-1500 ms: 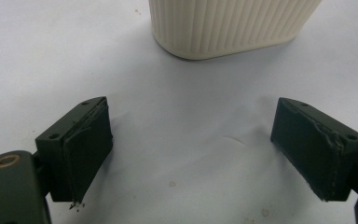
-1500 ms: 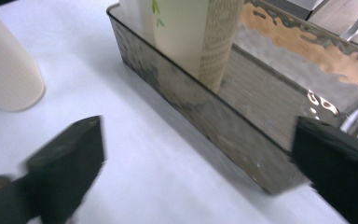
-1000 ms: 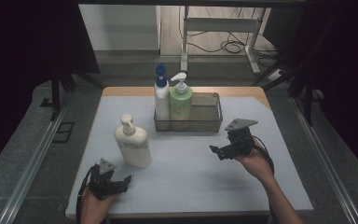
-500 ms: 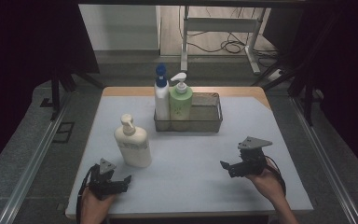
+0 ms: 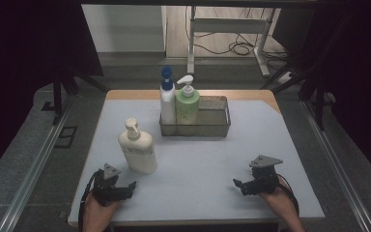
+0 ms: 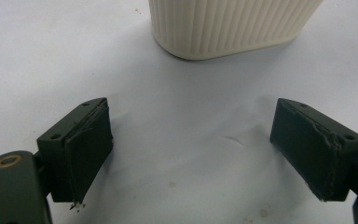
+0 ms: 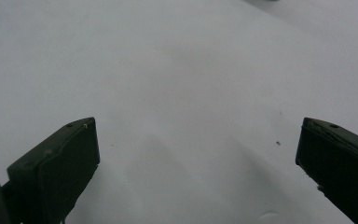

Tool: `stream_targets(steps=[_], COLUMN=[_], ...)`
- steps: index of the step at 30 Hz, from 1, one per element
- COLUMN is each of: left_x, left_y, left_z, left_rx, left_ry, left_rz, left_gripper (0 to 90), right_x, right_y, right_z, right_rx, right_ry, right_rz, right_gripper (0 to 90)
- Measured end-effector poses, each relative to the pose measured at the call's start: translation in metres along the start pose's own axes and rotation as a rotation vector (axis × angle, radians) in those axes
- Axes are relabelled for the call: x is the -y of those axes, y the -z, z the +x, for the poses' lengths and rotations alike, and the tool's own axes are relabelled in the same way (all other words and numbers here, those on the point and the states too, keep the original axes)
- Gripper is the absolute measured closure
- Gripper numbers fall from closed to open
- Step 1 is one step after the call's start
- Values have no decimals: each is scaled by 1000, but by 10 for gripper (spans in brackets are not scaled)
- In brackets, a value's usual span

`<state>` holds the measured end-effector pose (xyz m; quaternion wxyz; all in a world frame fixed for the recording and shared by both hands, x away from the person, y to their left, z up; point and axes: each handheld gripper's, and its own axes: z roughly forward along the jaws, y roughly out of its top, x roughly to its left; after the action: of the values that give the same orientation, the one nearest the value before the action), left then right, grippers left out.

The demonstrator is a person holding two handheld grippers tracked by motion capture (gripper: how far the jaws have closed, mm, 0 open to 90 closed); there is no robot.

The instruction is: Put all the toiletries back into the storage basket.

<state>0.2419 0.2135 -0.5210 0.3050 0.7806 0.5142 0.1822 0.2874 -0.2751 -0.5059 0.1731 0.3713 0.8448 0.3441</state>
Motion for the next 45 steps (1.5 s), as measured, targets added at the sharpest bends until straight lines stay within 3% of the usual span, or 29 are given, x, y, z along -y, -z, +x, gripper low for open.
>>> stream_targets(steps=[11, 17, 21, 27, 34, 39, 45], left_x=[-6, -10, -14, -24, -39, -41, -43], left_y=[6, 13, 8, 3, -7, -18, -25], left_z=[2, 14, 21, 28, 37, 43, 46], left_rx=[-28, -2, 37, 21, 15, 64, 110], left_ry=[-9, 26, 54, 51, 52, 89, 103], left_rz=[-16, -43, -29, -28, -45, -63, -66], left_gripper=[145, 446, 646, 883, 893, 893, 893], right_x=[12, 13, 13, 13, 13, 13, 13], right_y=[-11, -11, -11, -11, -11, -11, -11], right_z=[-1, -2, -2, -2, -2, -2, -2], right_rx=[-28, -27, -29, -28, -28, -28, -28], right_ry=[-26, -26, -26, -26, -26, -26, -25], right_rz=[29, 27, 25, 24, 23, 22, 22], right_gripper=[0, 0, 0, 0, 0, 0, 0])
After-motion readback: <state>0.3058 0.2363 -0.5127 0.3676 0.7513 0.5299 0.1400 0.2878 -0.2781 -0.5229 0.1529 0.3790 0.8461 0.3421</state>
